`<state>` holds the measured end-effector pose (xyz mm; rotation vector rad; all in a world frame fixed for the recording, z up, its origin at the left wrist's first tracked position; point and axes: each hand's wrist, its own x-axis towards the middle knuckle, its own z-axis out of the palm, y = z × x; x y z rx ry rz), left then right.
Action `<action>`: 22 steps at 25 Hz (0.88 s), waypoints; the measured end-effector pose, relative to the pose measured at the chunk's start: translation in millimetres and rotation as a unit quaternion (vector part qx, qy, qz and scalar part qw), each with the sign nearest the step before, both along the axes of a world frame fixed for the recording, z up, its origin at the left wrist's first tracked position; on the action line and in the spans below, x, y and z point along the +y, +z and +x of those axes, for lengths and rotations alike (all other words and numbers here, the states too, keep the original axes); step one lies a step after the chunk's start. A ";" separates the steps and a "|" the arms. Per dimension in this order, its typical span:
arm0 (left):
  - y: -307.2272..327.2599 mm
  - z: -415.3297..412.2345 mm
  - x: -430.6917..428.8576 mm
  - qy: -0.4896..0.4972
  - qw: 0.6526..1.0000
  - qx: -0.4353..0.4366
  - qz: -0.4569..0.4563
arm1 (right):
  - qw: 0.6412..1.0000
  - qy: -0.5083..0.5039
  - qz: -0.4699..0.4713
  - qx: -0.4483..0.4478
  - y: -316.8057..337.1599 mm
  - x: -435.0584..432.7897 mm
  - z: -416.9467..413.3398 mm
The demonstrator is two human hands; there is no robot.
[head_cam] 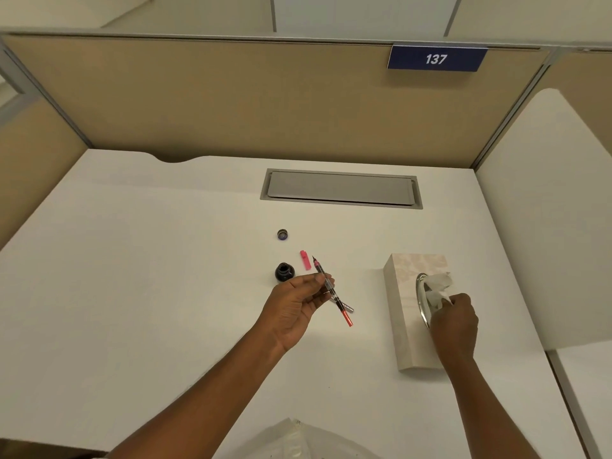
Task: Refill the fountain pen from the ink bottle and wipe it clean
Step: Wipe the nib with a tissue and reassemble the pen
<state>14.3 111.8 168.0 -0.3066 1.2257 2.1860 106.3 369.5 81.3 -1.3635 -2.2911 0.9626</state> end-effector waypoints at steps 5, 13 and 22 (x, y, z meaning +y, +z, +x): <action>-1.1 -1.6 1.8 -0.016 1.000 0.007 0.022 | 0.998 -0.016 -0.035 0.043 -2.6 -4.3 4.6; -0.2 -0.9 0.2 -0.022 0.999 0.016 0.026 | 0.985 -0.008 0.018 0.170 -11.0 -11.5 15.3; 2.0 1.3 -0.4 -0.009 1.000 0.018 0.011 | 0.965 -0.001 0.001 0.262 15.0 -9.2 4.5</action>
